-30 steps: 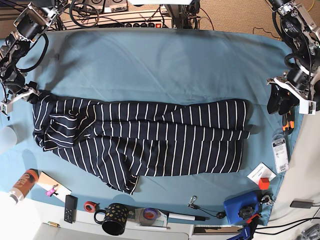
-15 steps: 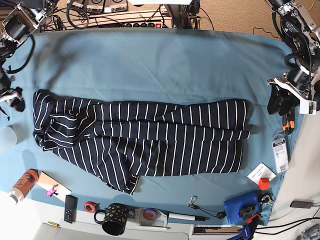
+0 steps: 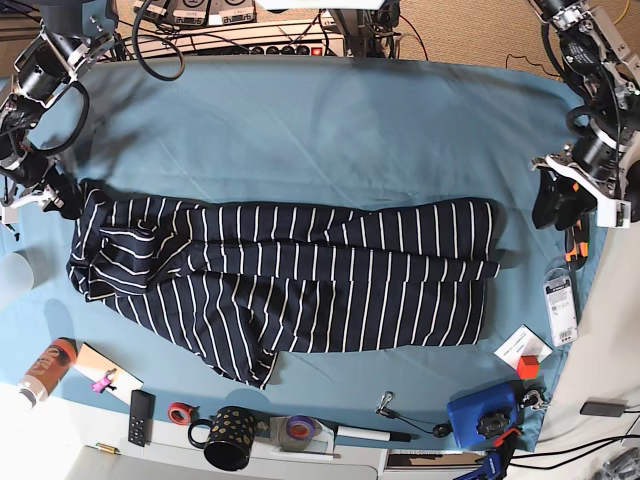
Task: Layout the t-shirt on the table in an organized manner, then fold the t-shirt properly
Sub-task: 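Lower the left gripper to the folded shirt's other end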
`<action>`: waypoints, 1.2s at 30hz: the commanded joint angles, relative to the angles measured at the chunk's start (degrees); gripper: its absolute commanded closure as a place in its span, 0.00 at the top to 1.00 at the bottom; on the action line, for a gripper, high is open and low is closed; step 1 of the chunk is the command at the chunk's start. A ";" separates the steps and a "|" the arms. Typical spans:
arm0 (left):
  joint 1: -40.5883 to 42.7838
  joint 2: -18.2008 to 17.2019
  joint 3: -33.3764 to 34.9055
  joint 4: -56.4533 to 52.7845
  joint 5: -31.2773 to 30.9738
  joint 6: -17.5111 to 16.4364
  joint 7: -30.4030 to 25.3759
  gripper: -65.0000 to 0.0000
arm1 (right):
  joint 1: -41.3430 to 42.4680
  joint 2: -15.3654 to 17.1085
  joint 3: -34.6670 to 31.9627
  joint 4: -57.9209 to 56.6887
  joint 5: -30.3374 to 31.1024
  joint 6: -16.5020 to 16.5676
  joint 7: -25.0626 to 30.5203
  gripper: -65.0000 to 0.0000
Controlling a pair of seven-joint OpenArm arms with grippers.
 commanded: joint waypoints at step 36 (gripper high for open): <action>-10.12 1.42 21.22 -18.84 19.89 13.25 -3.76 0.40 | 0.63 1.75 0.11 0.72 5.79 0.52 -5.88 0.34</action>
